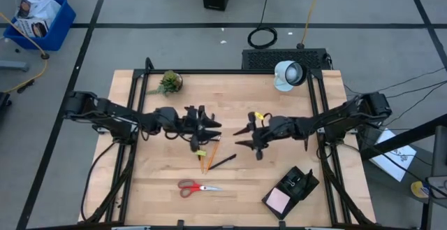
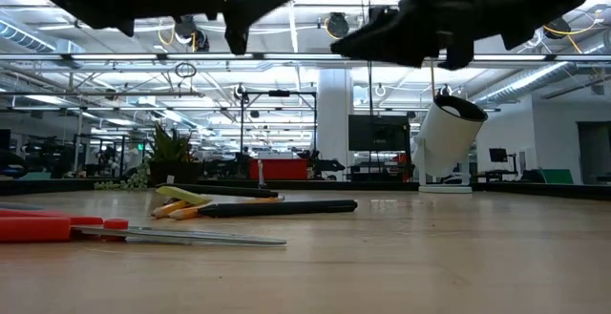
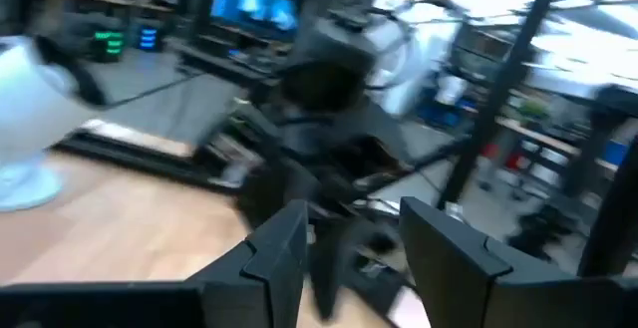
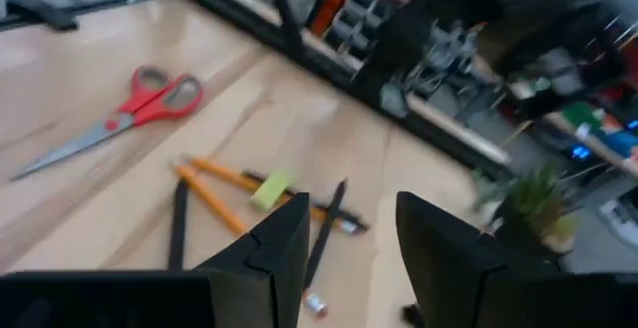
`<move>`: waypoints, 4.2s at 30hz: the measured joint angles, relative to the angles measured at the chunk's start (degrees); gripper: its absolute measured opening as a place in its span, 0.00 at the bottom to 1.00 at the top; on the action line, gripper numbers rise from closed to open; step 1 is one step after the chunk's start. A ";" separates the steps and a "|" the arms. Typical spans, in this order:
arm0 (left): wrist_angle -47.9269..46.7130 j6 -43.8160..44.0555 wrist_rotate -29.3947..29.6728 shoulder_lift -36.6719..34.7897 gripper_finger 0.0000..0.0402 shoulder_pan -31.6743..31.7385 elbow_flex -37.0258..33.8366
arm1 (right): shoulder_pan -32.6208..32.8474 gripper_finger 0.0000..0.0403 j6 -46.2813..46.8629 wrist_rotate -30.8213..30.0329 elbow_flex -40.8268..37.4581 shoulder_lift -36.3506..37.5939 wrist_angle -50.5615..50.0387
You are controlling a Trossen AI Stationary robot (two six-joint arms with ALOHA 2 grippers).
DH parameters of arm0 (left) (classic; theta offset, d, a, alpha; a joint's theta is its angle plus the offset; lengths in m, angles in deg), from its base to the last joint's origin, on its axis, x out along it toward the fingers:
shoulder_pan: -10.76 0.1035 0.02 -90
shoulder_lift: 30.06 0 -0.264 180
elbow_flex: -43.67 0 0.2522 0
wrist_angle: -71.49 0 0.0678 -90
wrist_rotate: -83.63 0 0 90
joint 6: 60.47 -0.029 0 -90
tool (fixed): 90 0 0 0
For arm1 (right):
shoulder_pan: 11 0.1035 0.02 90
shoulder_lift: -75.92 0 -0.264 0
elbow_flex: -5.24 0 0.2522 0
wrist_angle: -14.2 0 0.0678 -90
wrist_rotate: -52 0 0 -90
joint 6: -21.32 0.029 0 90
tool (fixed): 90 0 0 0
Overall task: Pick and place office supplies into organizer
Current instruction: Put the black pen into the desk organizer
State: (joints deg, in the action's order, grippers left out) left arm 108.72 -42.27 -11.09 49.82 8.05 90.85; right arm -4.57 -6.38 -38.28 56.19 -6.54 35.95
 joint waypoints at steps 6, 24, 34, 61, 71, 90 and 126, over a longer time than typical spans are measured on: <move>1.78 3.12 -0.87 -3.34 0.41 -0.31 -0.06 | 0.26 0.35 4.19 -0.11 0.00 3.97 5.23; 8.42 47.57 13.68 -5.91 0.41 -3.96 0.47 | 7.35 0.35 44.57 -4.19 2.57 4.68 -7.01; -2.70 39.96 19.83 -19.23 0.41 -2.55 2.15 | 1.96 0.35 46.31 -1.35 9.52 4.68 -26.50; -14.46 43.92 2.70 -32.81 0.41 5.43 2.17 | -6.84 0.35 37.94 5.05 39.12 -33.54 -36.92; -13.93 45.34 0.21 -32.81 0.41 5.64 2.17 | -7.00 0.35 33.82 4.55 39.23 -35.57 -36.13; -13.92 46.86 0.04 -32.76 0.41 8.26 2.17 | -6.67 0.35 31.64 3.42 39.20 -36.39 -29.63; -17.50 56.17 -8.05 -32.74 0.41 9.94 2.15 | -6.29 0.06 34.36 3.29 38.95 -32.67 -36.10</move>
State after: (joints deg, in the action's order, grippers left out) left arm 91.22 13.90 -19.15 17.07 17.99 93.00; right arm -10.86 27.98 -34.98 95.14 -39.21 -0.15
